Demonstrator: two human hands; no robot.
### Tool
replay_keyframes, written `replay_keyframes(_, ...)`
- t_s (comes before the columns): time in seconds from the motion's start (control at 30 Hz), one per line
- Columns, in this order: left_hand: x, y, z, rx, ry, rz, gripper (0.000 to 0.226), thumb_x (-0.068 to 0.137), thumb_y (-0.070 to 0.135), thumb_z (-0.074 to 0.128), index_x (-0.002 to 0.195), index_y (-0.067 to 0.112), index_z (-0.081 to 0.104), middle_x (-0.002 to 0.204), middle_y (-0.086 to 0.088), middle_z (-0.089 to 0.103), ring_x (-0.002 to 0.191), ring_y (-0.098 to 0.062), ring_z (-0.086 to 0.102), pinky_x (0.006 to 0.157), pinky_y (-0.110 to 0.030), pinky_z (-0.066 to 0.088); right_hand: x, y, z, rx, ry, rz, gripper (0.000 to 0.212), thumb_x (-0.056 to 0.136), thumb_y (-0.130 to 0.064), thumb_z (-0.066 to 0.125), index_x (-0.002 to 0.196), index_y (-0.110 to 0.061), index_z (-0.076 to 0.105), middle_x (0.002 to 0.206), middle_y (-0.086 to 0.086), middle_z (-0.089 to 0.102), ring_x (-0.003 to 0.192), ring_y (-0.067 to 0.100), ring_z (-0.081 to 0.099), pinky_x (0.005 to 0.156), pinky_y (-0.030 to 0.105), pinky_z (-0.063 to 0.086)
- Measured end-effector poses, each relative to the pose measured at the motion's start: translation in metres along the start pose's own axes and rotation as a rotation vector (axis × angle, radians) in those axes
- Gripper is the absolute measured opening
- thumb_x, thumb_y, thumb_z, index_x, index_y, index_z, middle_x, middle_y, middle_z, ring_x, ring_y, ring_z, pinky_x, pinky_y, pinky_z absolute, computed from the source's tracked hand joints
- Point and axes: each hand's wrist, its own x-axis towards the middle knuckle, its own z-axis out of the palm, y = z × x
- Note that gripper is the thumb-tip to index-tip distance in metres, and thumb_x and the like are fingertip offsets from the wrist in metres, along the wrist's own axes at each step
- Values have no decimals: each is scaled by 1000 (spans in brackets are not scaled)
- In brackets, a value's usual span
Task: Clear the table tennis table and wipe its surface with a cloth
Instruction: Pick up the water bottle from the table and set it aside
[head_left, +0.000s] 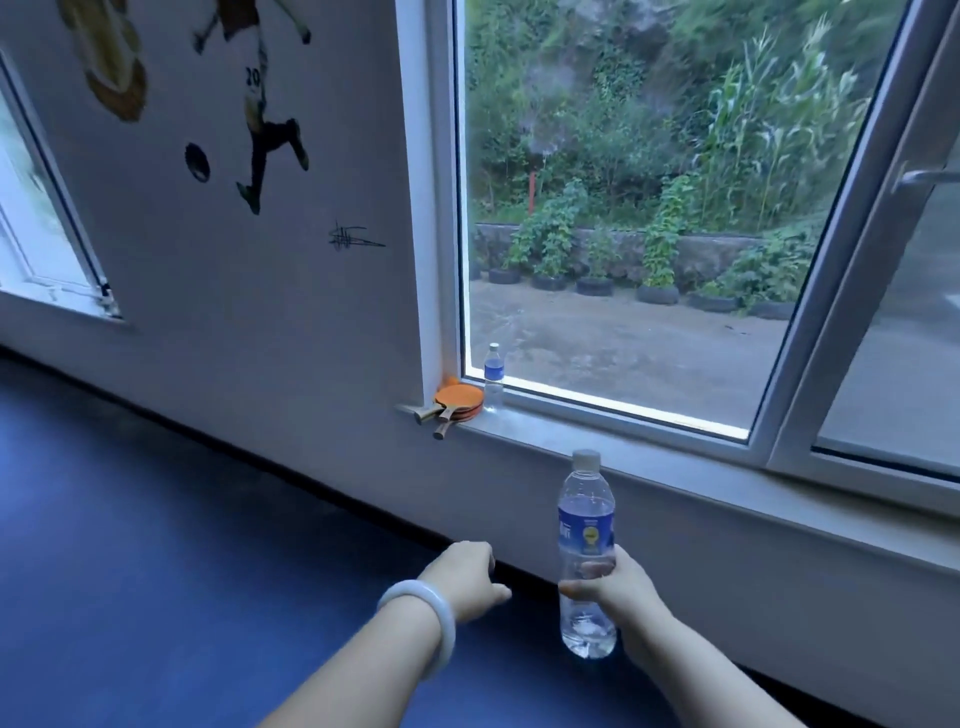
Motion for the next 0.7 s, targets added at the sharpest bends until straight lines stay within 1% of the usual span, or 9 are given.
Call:
replay_keyframes(0.1, 64, -4, -31, -8, 8, -60, 43, 87, 39, 62, 122, 16, 55, 126, -2, 56, 111, -20, 56, 94, -33, 47, 84, -26, 11, 43, -52, 15, 50, 65, 14, 79, 107, -5, 60, 105, 19, 68, 92, 33, 68, 72, 38, 56)
replay_keyframes(0.17, 105, -8, -52, -7, 25, -106, 41, 86, 39, 61, 121, 17, 56, 125, -1, 57, 111, -19, 56, 95, -34, 48, 134, -45, 22, 52, -90, 24, 49, 66, 13, 79, 106, -9, 61, 107, 16, 67, 94, 36, 68, 71, 45, 56)
replay_keyframes(0.27, 162, -11, -78, -23, 50, -130, 42, 87, 39, 60, 123, 17, 55, 124, -1, 56, 110, -20, 57, 95, -35, 48, 202, -72, 36, 33, -107, 0, 46, 66, 10, 80, 103, -10, 62, 101, 15, 68, 83, 28, 68, 66, 35, 54)
replay_keyframes(0.33, 193, -13, -88, -38, 31, -148, 44, 87, 38, 60, 124, 16, 54, 125, -2, 55, 109, -21, 58, 95, -36, 49, 240, -84, 47, 22, -134, 16, 46, 67, 12, 78, 104, -7, 61, 97, 16, 69, 78, 26, 67, 67, 32, 54)
replay_keyframes(0.4, 227, -19, -95, -44, 15, -155, 45, 87, 39, 61, 125, 16, 55, 126, -2, 55, 111, -20, 57, 97, -36, 48, 276, -89, 59, 21, -153, 24, 47, 67, 11, 79, 107, -7, 60, 101, 17, 68, 80, 28, 68, 67, 34, 56)
replay_keyframes(0.5, 286, -29, -109, -58, -22, -161, 46, 88, 39, 61, 127, 16, 54, 128, -3, 54, 112, -20, 56, 98, -36, 47, 331, -98, 72, 27, -141, 28, 52, 67, 5, 82, 111, -9, 59, 108, 16, 65, 93, 33, 68, 84, 44, 56)
replay_keyframes(0.53, 306, -33, -114, -59, -37, -160, 46, 88, 39, 60, 127, 16, 53, 128, -2, 54, 112, -19, 56, 97, -36, 47, 350, -99, 77, 29, -132, 36, 53, 67, 4, 82, 112, -8, 58, 109, 16, 65, 94, 33, 68, 86, 45, 56)
replay_keyframes(0.6, 349, -41, -124, -61, -60, -146, 45, 88, 38, 60, 127, 16, 53, 127, -1, 53, 111, -19, 56, 97, -36, 48, 385, -101, 84, 36, -97, 63, 53, 67, 5, 82, 112, -6, 57, 109, 18, 66, 95, 34, 68, 86, 47, 56)
replay_keyframes(0.7, 415, -52, -142, -85, -92, -124, 45, 87, 38, 59, 126, 17, 52, 126, -1, 54, 111, -18, 55, 97, -35, 47, 439, -102, 95, 53, -48, 100, 49, 68, 9, 80, 111, -1, 58, 109, 25, 66, 90, 38, 68, 80, 48, 58)
